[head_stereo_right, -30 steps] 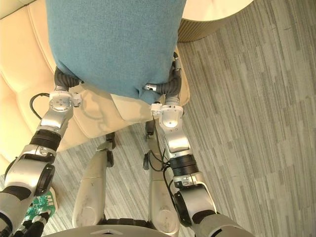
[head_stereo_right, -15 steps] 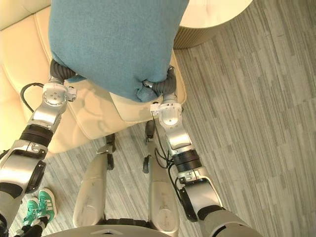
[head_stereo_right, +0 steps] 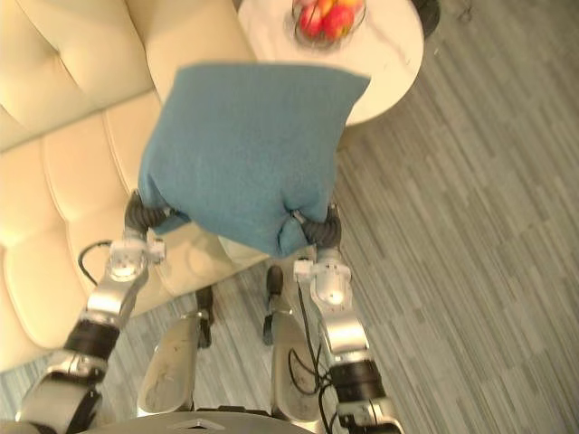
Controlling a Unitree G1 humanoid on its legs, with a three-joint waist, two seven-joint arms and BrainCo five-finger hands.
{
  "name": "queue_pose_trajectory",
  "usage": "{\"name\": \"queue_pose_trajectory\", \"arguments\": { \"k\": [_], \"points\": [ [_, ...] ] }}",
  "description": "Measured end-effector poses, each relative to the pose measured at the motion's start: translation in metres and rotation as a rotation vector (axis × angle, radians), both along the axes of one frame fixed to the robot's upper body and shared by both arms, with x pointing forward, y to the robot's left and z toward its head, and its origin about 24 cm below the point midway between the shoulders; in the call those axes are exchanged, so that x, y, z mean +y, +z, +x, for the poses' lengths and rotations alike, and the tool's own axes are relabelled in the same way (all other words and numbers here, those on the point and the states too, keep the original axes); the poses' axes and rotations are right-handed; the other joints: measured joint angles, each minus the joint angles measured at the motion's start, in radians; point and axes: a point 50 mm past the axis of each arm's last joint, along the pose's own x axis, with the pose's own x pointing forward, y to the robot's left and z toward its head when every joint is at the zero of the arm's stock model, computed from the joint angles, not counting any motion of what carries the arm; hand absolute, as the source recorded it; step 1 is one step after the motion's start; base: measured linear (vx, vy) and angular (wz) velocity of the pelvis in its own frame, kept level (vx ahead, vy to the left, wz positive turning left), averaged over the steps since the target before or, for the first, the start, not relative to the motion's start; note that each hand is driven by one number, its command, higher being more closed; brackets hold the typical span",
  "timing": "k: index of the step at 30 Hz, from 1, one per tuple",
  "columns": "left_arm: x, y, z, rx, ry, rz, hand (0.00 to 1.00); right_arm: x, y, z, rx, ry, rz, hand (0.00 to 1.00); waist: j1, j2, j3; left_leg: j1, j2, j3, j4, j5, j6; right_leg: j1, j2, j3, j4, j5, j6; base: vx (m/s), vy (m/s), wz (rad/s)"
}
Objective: Pick up cushions and gather them together orderly.
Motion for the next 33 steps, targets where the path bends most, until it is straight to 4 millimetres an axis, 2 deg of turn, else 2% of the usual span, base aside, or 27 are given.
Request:
{"name": "queue_pose_trajectory", "arguments": {
  "k": [5, 7, 9, 15, 21, 27, 30, 31, 32, 33],
  "points": [
    [-0.001, -0.026, -0.043, 0.070, -0.019, -0.063, 1.00, -0.003, -0.014, -0.036, 0.062, 0.020, 0.025, 1.00, -0.004, 0.005, -0.119, 0.089, -0.002, 0.004, -0.032, -0.014, -0.005, 0.073, -0.003, -0.005, 0.003, -0.034, 0.005, 0.11, 0.022, 0.00],
    [-0.001, -0.027, -0.054, 0.073, -0.029, -0.073, 1.00, -0.003, -0.016, -0.043, 0.075, 0.039, 0.029, 1.00, -0.010, 0.008, -0.133, 0.128, -0.007, 0.003, -0.045, -0.015, -0.005, 0.104, -0.010, -0.011, 0.012, -0.052, 0.009, 0.11, 0.041, 0.08],
    [0.000, -0.032, -0.068, 0.096, -0.031, -0.092, 1.00, -0.004, -0.023, -0.052, 0.109, 0.054, 0.028, 1.00, -0.010, 0.014, -0.179, 0.155, -0.014, 0.002, -0.060, -0.017, -0.004, 0.122, -0.016, -0.015, 0.018, -0.067, 0.015, 0.12, 0.055, 0.08],
    [0.000, -0.053, -0.100, 0.189, -0.010, -0.148, 1.00, -0.003, -0.033, -0.067, 0.172, 0.093, -0.003, 1.00, -0.007, 0.047, -0.265, 0.237, -0.026, -0.018, -0.095, -0.023, 0.002, 0.204, -0.030, -0.039, 0.012, -0.093, 0.022, 0.05, 0.031, 0.12],
    [0.000, -0.061, -0.114, 0.233, 0.013, -0.193, 1.00, -0.002, -0.041, -0.075, 0.214, 0.111, -0.005, 1.00, 0.004, 0.054, -0.309, 0.267, -0.026, -0.062, -0.096, -0.023, 0.003, 0.269, -0.034, -0.085, -0.015, -0.094, 0.022, 0.01, 0.003, 0.20],
    [0.002, -0.042, -0.112, 0.150, 0.014, -0.211, 1.00, -0.002, -0.040, -0.075, 0.208, 0.114, 0.003, 1.00, 0.016, 0.061, -0.302, 0.138, -0.025, -0.163, 0.053, -0.072, -0.012, 0.245, -0.052, -0.193, 0.048, -0.120, 0.017, -0.07, -0.001, 0.55],
    [0.000, -0.027, -0.104, 0.081, 0.003, -0.213, 1.00, -0.006, -0.035, -0.071, 0.179, 0.084, 0.000, 1.00, 0.014, 0.053, -0.296, 0.069, 0.040, -0.004, 0.111, -0.098, 0.042, 0.215, -0.133, -0.306, 0.079, -0.132, 0.012, -0.15, 0.081, 1.25],
    [-0.003, -0.022, -0.097, 0.051, 0.005, -0.224, 1.00, -0.007, -0.030, -0.066, 0.152, 0.069, -0.003, 1.00, 0.018, 0.055, -0.281, 0.054, 0.098, 0.093, 0.201, -0.123, 0.082, 0.218, -0.176, -0.346, 0.099, -0.134, 0.013, -0.15, 0.186, 1.05],
    [-0.005, -0.019, -0.094, 0.038, 0.011, -0.240, 1.00, -0.007, -0.027, -0.063, 0.135, 0.070, -0.004, 1.00, 0.016, 0.044, -0.277, 0.059, 0.140, 0.139, 0.244, -0.126, 0.086, 0.223, -0.210, -0.375, 0.106, -0.132, 0.017, -0.16, 0.259, 1.24],
    [-0.007, -0.016, -0.091, 0.021, 0.005, -0.254, 1.00, -0.009, -0.023, -0.061, 0.113, 0.060, -0.007, 1.00, 0.012, 0.045, -0.278, 0.074, 0.191, 0.178, 0.272, -0.127, 0.083, 0.234, -0.248, -0.404, 0.102, -0.121, 0.034, -0.11, 0.263, 1.02]
  ]
}}
